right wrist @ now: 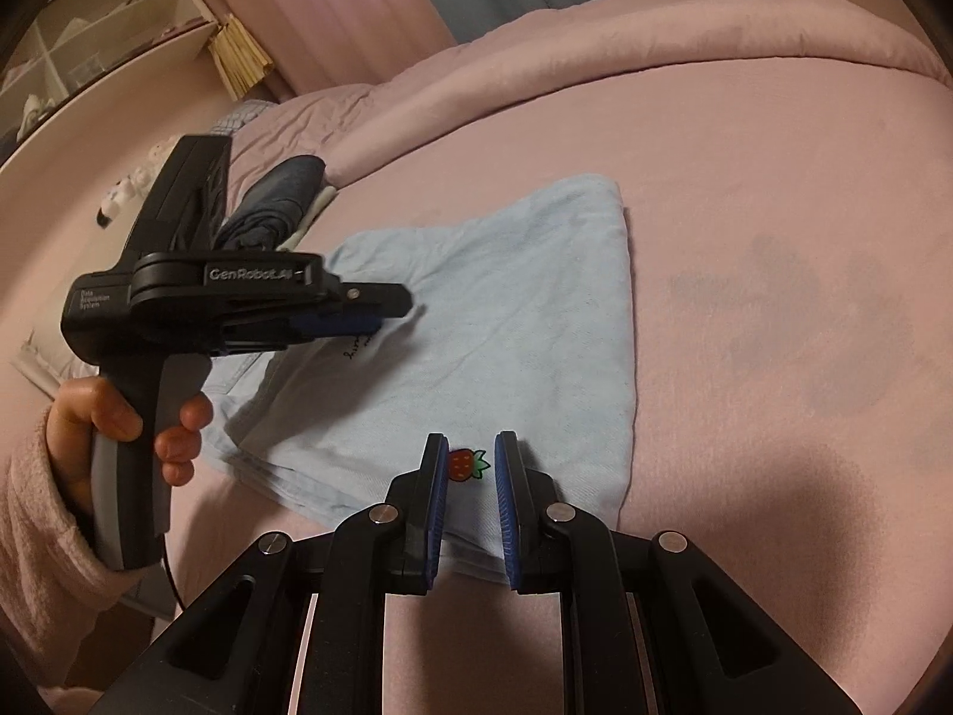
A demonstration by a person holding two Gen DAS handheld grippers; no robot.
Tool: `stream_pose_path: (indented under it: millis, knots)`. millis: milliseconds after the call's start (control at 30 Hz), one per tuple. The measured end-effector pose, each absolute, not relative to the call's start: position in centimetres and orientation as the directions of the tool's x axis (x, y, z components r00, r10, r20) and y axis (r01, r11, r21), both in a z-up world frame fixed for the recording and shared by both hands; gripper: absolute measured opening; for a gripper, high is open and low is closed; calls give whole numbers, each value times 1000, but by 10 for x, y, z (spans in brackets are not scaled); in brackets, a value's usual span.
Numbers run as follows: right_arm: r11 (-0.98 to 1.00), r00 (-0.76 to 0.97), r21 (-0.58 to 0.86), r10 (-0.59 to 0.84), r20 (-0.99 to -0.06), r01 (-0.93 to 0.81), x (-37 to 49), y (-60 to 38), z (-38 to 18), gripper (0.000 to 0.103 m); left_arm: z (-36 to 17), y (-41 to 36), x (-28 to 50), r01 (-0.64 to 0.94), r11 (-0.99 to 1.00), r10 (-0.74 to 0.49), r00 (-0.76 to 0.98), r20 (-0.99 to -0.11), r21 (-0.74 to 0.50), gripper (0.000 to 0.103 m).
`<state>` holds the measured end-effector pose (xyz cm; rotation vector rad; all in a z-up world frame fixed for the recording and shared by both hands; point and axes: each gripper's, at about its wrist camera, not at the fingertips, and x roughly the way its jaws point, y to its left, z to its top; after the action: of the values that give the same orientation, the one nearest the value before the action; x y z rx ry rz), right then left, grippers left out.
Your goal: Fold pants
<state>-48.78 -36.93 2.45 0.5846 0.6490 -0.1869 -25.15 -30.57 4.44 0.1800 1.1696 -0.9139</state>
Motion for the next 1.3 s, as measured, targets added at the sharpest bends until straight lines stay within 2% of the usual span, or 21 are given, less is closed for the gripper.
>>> stream_pose_path:
  millis: [400, 467, 500, 533, 633, 700, 800, 833, 967, 1000, 1033, 1067, 1167, 1300]
  knots:
    - [822, 755, 412, -32, -655, 392, -483, -363, 32, 15, 46, -247, -249, 669, 667, -544, 137, -828, -328, 38]
    - [812, 748, 408, -52, -662, 417, -484, -361, 37, 15, 57, -242, -255, 679, 656, -565, 153, -811, -330, 42]
    - [806, 753, 406, -73, -654, 430, -488, -362, 41, 15, 62, -236, -259, 694, 647, -575, 171, -800, -317, 47]
    - [804, 761, 399, -99, -642, 441, -491, -362, 46, 17, 67, -231, -266, 711, 630, -591, 180, -786, -311, 49]
    - [800, 765, 367, -169, -621, 475, -496, -366, 60, 31, 72, -225, -278, 751, 560, -650, 136, -747, -350, 50]
    - [788, 736, 351, -184, -651, 507, -492, -371, 55, 31, 66, -226, -282, 761, 545, -650, 117, -751, -353, 50]
    - [788, 653, 279, -195, -732, 549, -482, -372, 36, 32, 37, -230, -276, 721, 576, -589, 40, -807, -385, 48]
    - [794, 640, 262, -197, -743, 548, -482, -369, 30, 33, 34, -224, -276, 722, 566, -604, 34, -796, -398, 45]
    - [813, 635, 241, -191, -749, 530, -492, -362, 34, 35, 42, -200, -270, 710, 536, -652, 6, -758, -456, 45]
    - [811, 627, 242, -187, -756, 533, -494, -362, 37, 36, 46, -191, -269, 710, 539, -656, 17, -754, -453, 48]
    - [811, 623, 237, -189, -759, 535, -495, -362, 40, 39, 50, -179, -267, 707, 553, -653, 41, -756, -440, 56]
    - [812, 614, 220, -202, -763, 540, -495, -362, 44, 39, 52, -167, -265, 697, 565, -654, 53, -754, -441, 58]
    - [827, 610, 173, -236, -756, 535, -491, -355, 57, 39, 56, -133, -256, 647, 582, -685, 64, -726, -493, 58]
    - [863, 634, 166, -208, -745, 477, -468, -339, 63, 39, 54, -81, -247, 533, 634, -709, 112, -696, -560, 58]
